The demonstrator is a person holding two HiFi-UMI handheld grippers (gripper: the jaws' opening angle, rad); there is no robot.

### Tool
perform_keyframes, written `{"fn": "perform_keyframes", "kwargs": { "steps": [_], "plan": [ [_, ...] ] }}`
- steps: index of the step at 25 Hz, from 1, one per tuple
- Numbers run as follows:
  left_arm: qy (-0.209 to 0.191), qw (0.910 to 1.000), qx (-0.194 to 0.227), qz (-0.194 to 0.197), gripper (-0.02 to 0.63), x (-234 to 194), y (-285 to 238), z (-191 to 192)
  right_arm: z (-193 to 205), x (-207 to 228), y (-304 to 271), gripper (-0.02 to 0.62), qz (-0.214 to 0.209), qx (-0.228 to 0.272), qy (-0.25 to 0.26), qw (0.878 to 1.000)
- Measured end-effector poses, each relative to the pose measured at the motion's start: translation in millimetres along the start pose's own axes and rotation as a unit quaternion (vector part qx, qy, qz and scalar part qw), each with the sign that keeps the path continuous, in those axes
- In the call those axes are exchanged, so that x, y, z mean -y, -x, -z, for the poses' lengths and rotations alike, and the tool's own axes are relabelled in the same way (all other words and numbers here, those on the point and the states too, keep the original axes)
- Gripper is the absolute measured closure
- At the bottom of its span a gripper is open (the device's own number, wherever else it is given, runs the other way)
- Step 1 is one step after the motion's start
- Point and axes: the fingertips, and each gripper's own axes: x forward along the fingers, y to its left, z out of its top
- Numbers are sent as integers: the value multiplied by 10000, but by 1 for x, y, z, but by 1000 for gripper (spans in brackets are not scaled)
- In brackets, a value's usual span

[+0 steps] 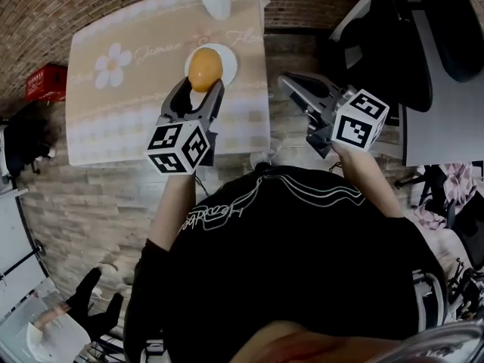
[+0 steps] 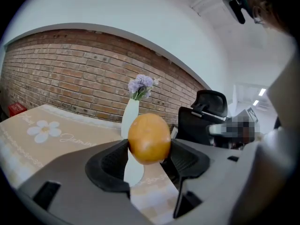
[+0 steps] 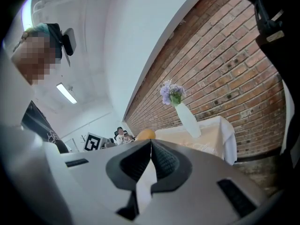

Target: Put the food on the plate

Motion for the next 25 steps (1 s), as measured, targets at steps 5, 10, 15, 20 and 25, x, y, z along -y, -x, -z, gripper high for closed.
{"fn": "perform_keyframes", "kwargs": {
  "steps": [5, 10, 15, 20, 25],
  "plan": [
    [-81, 9998, -156, -113, 327, -15, -26, 9, 4, 21, -2, 598, 60, -50, -83, 9999],
    [-23, 9988, -422, -255, 327, -38, -52, 33, 14, 40, -5, 598, 143, -140, -171, 9997],
    [104, 9964, -716, -450, 327, -60, -73, 61, 28, 56, -9, 598, 198, -332, -357, 9986],
    [36, 9935, -971, -590, 327, -74, -86, 78, 32, 64, -13, 598, 198, -387, -449, 9980],
    [6, 9918, -1109, -630, 327, -81, -97, 89, 38, 72, -10, 598, 266, -411, -544, 9973]
  ]
}}
